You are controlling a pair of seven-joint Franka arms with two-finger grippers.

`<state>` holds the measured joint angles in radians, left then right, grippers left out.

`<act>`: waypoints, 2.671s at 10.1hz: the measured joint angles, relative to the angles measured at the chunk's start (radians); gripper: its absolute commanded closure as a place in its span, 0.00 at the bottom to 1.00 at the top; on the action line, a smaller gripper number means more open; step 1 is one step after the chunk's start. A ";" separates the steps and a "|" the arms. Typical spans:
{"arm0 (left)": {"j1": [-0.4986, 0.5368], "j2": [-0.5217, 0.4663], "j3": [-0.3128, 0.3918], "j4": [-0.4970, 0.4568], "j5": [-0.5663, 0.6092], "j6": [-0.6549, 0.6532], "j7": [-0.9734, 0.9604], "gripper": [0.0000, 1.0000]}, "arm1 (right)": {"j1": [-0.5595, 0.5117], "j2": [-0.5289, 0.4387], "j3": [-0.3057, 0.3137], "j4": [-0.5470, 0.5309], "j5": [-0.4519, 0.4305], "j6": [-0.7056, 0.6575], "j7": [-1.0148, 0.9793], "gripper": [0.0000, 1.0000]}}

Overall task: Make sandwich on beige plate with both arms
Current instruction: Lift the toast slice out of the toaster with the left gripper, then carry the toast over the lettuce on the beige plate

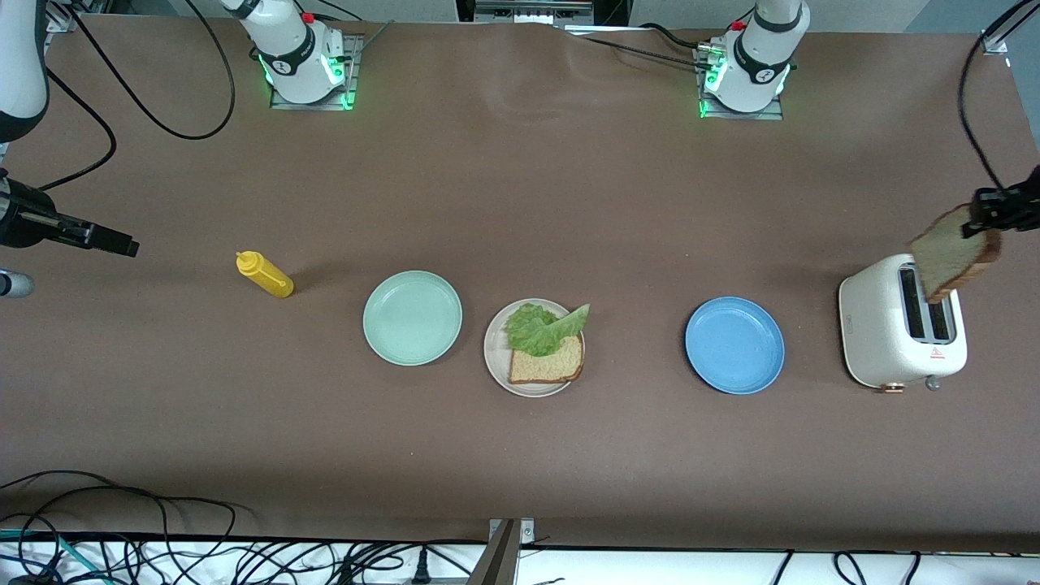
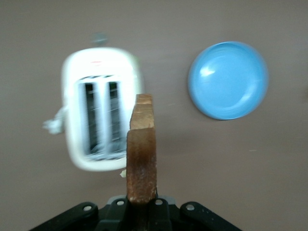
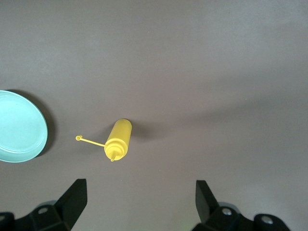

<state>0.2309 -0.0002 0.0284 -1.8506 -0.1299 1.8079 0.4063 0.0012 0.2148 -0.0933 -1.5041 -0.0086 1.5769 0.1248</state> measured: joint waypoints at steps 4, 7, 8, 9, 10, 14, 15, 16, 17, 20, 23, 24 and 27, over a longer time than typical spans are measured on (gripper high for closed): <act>-0.042 0.092 -0.140 -0.017 -0.186 0.002 -0.008 1.00 | 0.001 0.000 0.000 0.000 0.000 0.000 0.000 0.00; -0.126 0.226 -0.177 -0.019 -0.431 0.088 -0.054 1.00 | 0.003 0.000 0.003 0.000 0.000 0.000 0.001 0.00; -0.163 0.268 -0.178 -0.019 -0.521 0.140 -0.065 1.00 | 0.003 0.000 0.005 0.000 -0.009 0.000 0.001 0.00; -0.198 0.306 -0.184 -0.018 -0.611 0.181 -0.074 1.00 | 0.004 0.000 0.008 0.000 -0.018 0.001 0.001 0.00; -0.219 0.343 -0.204 -0.014 -0.712 0.209 -0.082 1.00 | 0.005 0.000 0.011 0.000 -0.020 0.006 0.001 0.00; -0.315 0.495 -0.294 0.068 -0.944 0.372 -0.091 1.00 | 0.007 0.000 0.013 0.000 -0.020 0.013 0.001 0.00; -0.345 0.523 -0.295 0.096 -0.978 0.398 -0.092 1.00 | 0.007 0.000 0.013 0.000 -0.020 0.013 0.001 0.00; -0.377 0.554 -0.295 0.123 -1.001 0.444 -0.092 1.00 | 0.007 0.000 0.013 0.000 -0.020 0.014 0.001 0.00; -0.409 0.587 -0.296 0.148 -1.007 0.489 -0.095 1.00 | 0.007 0.000 0.013 0.001 -0.020 0.014 0.001 0.00; -0.490 0.709 -0.296 0.222 -1.008 0.628 -0.103 1.00 | 0.007 0.000 0.013 0.000 -0.020 0.014 0.002 0.00; -0.504 0.766 -0.291 0.260 -1.008 0.653 -0.103 0.77 | 0.007 0.000 0.013 0.001 -0.020 0.014 0.002 0.00; -0.503 0.768 -0.286 0.260 -1.008 0.653 -0.103 0.63 | 0.007 0.000 0.013 0.000 -0.020 0.014 0.002 0.00; -0.499 0.782 -0.221 0.246 -1.008 0.654 -0.096 0.00 | 0.007 0.000 0.013 0.001 -0.020 0.014 0.002 0.00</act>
<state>-0.2678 0.7819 -0.1927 -1.6051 -1.1377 2.4620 0.3102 0.0078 0.2152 -0.0800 -1.5036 -0.0289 1.5911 0.1265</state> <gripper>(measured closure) 0.529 0.000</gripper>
